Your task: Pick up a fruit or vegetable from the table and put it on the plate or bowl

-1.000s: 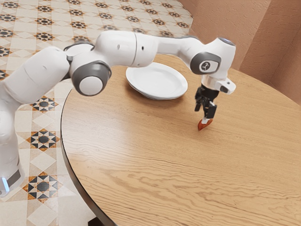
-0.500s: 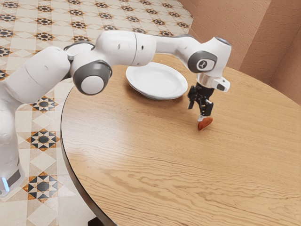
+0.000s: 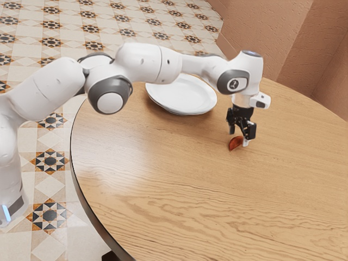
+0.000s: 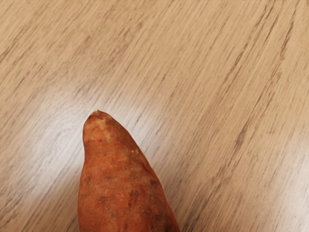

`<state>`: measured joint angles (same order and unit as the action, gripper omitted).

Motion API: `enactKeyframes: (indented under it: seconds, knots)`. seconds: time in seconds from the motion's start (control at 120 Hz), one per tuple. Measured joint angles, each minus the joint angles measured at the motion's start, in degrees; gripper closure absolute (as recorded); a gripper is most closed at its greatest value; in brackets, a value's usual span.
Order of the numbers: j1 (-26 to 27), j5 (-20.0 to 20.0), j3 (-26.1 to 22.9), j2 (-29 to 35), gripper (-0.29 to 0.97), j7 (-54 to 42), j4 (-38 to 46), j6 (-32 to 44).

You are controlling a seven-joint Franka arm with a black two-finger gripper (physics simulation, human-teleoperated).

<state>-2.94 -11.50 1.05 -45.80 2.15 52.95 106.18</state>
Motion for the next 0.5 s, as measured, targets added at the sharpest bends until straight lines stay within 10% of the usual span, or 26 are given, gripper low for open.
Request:
enactKeyframes:
  seconds: [0.5]
  knots:
    - [-0.03, -0.51, 0.00, -0.66, 0.18, -0.74, 0.16, 1.10]
